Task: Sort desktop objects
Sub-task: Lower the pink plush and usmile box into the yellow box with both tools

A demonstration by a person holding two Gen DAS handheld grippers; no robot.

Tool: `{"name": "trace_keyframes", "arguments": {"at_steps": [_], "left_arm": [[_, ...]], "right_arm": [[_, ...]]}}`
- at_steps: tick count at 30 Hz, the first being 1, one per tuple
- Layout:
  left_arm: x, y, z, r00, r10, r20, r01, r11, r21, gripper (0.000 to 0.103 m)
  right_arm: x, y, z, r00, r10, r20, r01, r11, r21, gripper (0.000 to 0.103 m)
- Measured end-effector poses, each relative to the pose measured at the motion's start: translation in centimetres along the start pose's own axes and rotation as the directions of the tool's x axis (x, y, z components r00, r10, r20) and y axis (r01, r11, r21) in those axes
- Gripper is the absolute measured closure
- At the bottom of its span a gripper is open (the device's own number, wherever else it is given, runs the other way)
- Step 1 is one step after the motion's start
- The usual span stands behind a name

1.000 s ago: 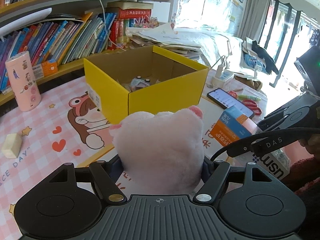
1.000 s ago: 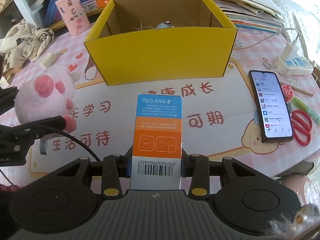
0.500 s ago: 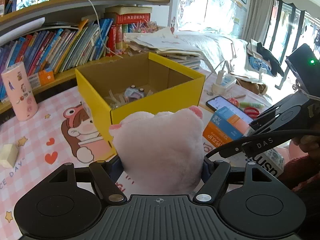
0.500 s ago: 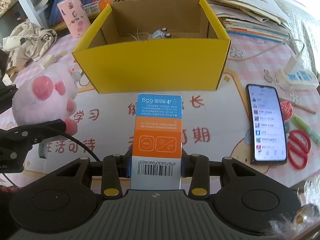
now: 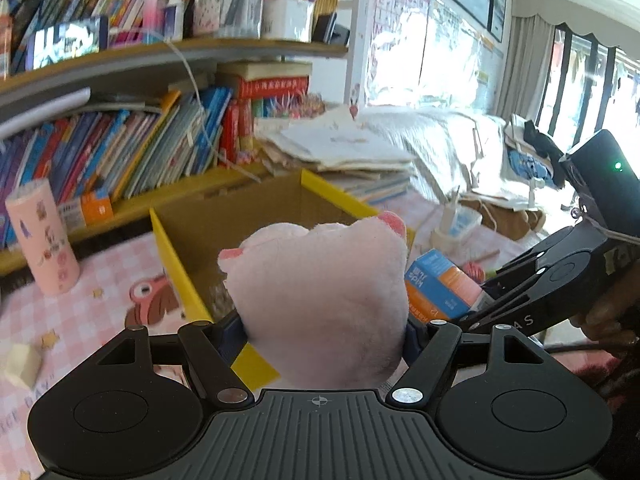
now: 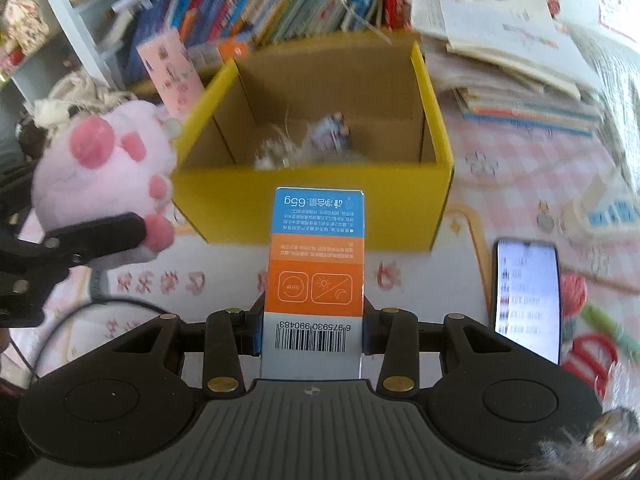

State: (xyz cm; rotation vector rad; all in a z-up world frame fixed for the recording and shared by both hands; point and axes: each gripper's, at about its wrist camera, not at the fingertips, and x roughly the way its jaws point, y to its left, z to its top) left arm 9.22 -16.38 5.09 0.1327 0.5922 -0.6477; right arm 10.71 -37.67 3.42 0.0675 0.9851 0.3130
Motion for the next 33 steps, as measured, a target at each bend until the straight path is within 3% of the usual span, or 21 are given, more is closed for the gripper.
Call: {"name": "trace_keyframes", "arguments": {"at_steps": [8, 14, 22, 33], "left_arm": [[1.2, 0.6, 3.3, 0.996, 0.07, 0.047, -0.072, 0.996, 0.053, 0.029], [3.1, 1.7, 5.8, 0.991, 0.112, 0.067, -0.118, 0.988, 0.1, 0.028], [8.0, 3.4, 5.9, 0.987, 0.157, -0.017, -0.155, 0.984, 0.091, 0.028], [13.0, 3.8, 4.2, 0.975, 0.167, -0.145, -0.151, 0.981, 0.119, 0.026]], "right_arm": [[-2.4, -0.8, 5.4, 0.988, 0.065, 0.142, -0.055, 0.996, -0.072, 0.065], [-1.5, -1.0, 10.1, 0.975, 0.079, 0.208, -0.051, 0.989, -0.139, 0.065], [3.5, -1.7, 14.3, 0.984, 0.046, 0.17, -0.014, 0.982, -0.189, 0.065], [9.6, -2.3, 15.2, 0.998, 0.022, 0.06, -0.009, 0.977, -0.215, 0.066]]}}
